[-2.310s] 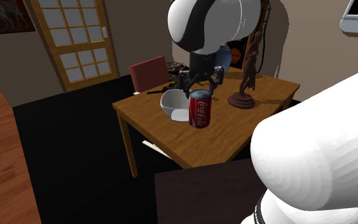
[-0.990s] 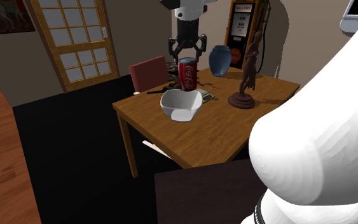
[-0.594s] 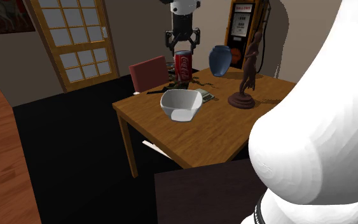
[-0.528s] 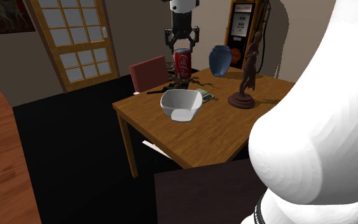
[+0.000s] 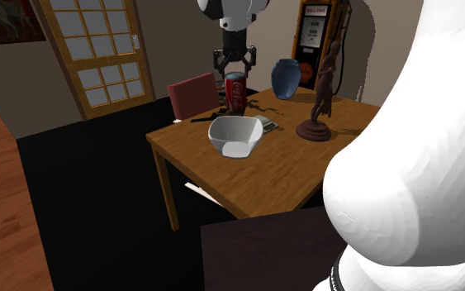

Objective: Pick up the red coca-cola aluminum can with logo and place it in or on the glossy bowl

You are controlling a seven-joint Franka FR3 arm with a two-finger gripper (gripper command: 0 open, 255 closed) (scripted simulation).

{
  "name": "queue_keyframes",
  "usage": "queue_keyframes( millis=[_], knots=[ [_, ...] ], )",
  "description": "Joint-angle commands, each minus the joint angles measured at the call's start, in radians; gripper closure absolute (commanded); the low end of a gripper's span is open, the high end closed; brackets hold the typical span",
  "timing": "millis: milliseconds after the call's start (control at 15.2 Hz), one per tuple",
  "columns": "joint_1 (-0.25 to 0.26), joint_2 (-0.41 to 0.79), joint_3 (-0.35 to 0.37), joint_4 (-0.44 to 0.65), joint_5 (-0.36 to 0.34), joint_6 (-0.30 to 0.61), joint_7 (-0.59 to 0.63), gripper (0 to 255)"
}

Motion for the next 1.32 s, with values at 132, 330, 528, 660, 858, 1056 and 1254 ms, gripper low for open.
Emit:
queue_keyframes(
  millis=[132, 330, 528, 660, 858, 1056, 1254],
  knots=[
    [0.000, 0.021, -0.003, -0.025, -0.007, 0.048, 0.006, 255],
    [0.001, 0.039, -0.005, -0.043, -0.014, 0.083, 0.013, 255],
    [0.002, 0.059, -0.007, -0.058, -0.020, 0.117, 0.019, 255],
    [0.003, 0.073, -0.009, -0.067, -0.025, 0.140, 0.024, 255],
    [0.005, 0.094, -0.012, -0.079, -0.033, 0.173, 0.032, 255],
    [0.005, 0.099, -0.013, -0.081, -0.035, 0.180, 0.033, 255],
    [0.005, 0.099, -0.013, -0.081, -0.035, 0.180, 0.033, 255]
  ],
)
